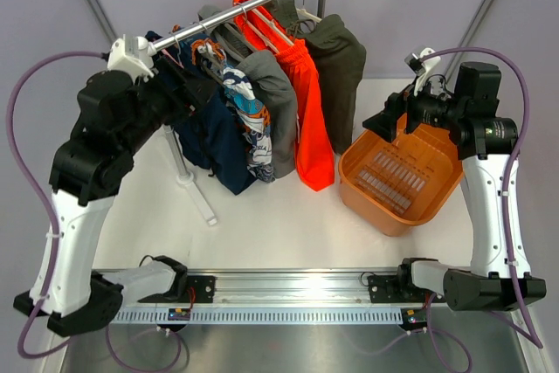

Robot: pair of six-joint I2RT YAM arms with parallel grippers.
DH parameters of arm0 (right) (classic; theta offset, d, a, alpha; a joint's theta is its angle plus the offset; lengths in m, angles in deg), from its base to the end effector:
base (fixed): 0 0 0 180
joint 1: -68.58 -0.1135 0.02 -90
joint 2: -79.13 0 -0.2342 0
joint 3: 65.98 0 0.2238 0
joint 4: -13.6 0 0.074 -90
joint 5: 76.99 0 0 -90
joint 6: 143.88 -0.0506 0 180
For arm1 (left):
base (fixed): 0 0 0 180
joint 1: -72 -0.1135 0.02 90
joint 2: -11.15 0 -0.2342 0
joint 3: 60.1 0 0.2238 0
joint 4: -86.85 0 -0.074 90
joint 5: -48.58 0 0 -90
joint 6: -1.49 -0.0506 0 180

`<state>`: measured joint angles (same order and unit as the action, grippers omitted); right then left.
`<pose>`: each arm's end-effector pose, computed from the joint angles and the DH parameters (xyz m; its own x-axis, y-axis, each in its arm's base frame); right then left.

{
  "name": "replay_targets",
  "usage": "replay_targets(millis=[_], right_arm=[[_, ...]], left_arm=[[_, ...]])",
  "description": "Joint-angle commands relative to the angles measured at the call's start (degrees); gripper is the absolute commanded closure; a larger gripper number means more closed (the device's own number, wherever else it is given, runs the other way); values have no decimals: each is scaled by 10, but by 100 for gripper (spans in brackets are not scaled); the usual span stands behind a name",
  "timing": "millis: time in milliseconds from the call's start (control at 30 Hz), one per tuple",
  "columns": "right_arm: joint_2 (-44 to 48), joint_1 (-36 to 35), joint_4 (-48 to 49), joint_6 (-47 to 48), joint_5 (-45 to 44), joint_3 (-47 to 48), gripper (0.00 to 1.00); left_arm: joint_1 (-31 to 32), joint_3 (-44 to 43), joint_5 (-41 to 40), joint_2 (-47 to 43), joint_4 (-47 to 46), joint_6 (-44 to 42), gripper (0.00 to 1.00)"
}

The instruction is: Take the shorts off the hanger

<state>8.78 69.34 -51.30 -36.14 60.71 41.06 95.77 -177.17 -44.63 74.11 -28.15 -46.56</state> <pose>0.2164 0.0346 0.4167 -0.2543 -0.2017 -0.9458 -0.7562 0.6511 0.0645 0.1540 -0.0647 0.4799 -0.3640 -0.5690 -0.7374 0.1463 0.7470 -0.6486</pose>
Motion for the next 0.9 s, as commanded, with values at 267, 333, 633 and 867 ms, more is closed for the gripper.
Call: replay_targets(millis=[267,333,633,867], right_arm=[[29,-4,59,-33,34,-33,0],[28,-4,64,-37,38,-36,1],[22,-4,90,-52,44,-50,0],[10,-4,99,-53,51,-47,1]], left_arm=[[55,-228,-276,171,94,-53,39],[54,-231,-289,177,107,-58,40],[37,-170,-301,176,115,-50,49],[6,-148,-291,201,79,-57,48]])
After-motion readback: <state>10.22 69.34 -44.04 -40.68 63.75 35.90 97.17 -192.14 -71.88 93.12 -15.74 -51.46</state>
